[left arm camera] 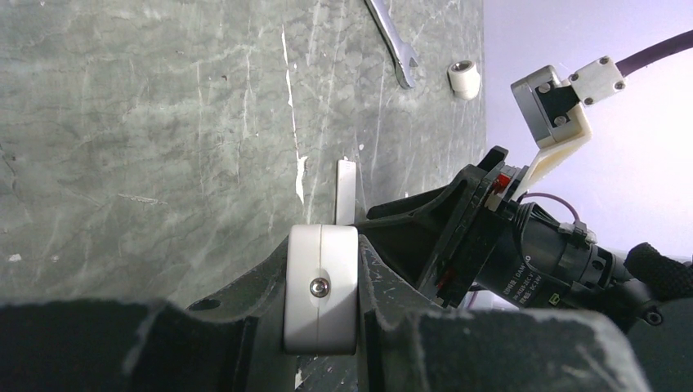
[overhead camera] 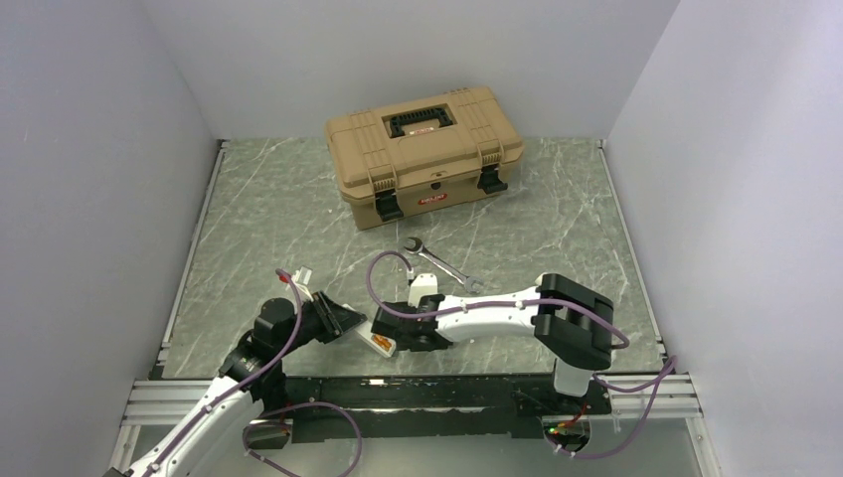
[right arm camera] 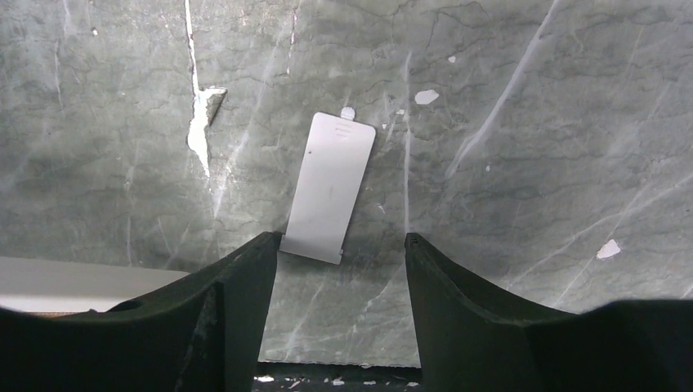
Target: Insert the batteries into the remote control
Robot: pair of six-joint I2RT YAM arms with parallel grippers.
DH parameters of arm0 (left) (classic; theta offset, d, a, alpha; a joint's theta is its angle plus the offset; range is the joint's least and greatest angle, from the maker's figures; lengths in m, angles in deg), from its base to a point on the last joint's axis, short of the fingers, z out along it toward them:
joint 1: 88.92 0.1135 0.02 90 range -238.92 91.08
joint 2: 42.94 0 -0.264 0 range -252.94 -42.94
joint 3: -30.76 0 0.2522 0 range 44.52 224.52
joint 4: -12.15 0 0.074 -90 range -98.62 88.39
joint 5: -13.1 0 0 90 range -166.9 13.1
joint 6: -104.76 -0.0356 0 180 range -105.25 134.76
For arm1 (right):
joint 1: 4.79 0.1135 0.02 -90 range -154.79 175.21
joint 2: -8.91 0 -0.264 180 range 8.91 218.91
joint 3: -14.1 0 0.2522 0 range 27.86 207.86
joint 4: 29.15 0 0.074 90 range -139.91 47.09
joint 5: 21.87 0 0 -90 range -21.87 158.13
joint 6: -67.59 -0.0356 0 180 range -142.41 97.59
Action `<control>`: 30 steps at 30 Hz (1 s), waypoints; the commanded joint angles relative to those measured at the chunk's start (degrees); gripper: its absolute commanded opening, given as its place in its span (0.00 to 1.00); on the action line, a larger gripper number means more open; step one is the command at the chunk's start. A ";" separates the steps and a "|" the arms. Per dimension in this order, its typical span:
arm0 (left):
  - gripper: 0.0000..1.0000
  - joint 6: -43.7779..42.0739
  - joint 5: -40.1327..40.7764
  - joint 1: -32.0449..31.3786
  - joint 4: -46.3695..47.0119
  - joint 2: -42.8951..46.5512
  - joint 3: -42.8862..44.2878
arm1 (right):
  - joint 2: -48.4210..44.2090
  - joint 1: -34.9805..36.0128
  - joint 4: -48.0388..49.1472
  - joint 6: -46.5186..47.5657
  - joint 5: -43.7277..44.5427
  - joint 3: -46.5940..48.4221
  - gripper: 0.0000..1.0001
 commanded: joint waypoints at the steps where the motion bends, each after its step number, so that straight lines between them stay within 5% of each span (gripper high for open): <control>1: 0.01 -0.12 -1.24 0.28 1.68 -0.45 0.44 | -0.94 -0.18 -2.86 -0.92 0.45 -2.22 0.61; 20: 0.01 -0.27 -1.65 0.41 2.67 -1.92 0.94 | -3.52 0.08 -1.30 4.69 -0.03 -6.68 0.46; 30: 0.01 -0.09 -1.64 0.41 3.46 -2.49 0.70 | -3.50 0.12 1.45 11.83 -0.20 -8.37 0.46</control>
